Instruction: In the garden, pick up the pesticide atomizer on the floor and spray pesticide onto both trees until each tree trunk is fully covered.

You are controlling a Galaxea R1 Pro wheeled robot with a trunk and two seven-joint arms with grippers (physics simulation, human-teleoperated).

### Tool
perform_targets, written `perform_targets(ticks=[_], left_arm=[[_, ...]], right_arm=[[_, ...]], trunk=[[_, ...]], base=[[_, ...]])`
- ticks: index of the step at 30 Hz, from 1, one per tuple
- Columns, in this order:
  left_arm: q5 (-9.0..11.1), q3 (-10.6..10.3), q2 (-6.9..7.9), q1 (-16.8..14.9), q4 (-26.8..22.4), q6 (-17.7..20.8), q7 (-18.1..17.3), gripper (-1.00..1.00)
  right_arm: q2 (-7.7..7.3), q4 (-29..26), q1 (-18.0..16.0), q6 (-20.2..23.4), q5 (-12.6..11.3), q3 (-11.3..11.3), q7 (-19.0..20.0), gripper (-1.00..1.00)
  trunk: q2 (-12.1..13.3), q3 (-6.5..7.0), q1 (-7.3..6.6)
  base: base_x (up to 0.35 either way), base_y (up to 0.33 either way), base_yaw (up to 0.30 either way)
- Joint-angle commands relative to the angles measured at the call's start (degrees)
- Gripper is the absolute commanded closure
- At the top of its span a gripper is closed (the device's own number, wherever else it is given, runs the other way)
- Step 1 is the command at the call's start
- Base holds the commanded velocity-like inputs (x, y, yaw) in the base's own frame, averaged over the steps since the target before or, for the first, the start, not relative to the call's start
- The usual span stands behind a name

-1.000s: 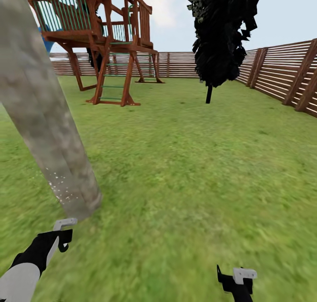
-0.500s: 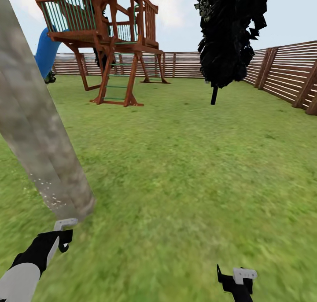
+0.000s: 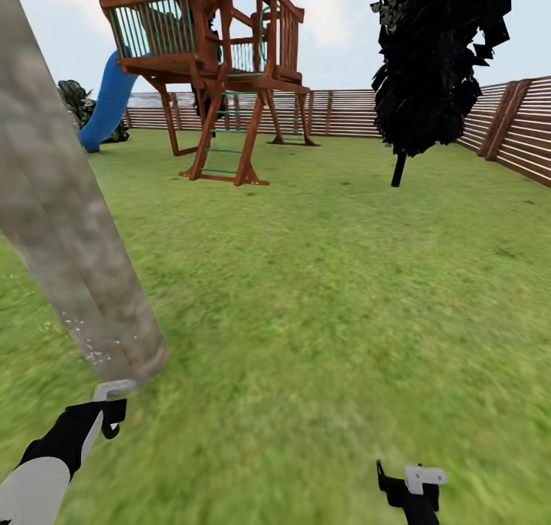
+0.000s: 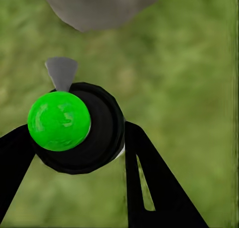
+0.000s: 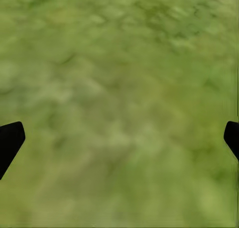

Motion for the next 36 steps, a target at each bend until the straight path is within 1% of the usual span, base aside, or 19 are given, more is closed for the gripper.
perform_targets(ticks=[1,7,26,33,36], left_arm=[[0.0,0.0,0.00,0.0,0.0,0.0,0.0,1.00],[0.0,0.0,0.00,0.0,0.0,0.0,0.0,1.00],[-0.1,0.3,0.09,0.0,-0.2,0.0,0.0,1.00],[0.0,0.3,0.12,0.0,-0.2,0.0,0.0,1.00],[0.1,0.2,-0.29,-0.2,-0.3,-0.1,0.0,1.00]], right_arm=[[0.00,0.0,0.0,0.0,0.0,0.0,0.0,-1.00],[0.07,0.0,0.0,0.0,0.0,0.0,0.0,-1.00],[0.09,0.0,0.0,0.0,0.0,0.0,0.0,-1.00],[0.09,0.0,0.0,0.0,0.0,0.0,0.0,-1.00],[0.06,0.0,0.0,0.0,0.0,0.0,0.0,-1.00]], trunk=[[0.0,0.00,0.00],[0.0,0.00,0.00],[0.0,0.00,0.00],[0.0,0.00,0.00],[0.0,0.00,0.00]], base=[[0.191,-0.233,0.005],[0.191,-0.233,0.025],[0.191,-0.228,0.272],[0.018,-0.014,0.278],[0.000,0.000,0.278]])
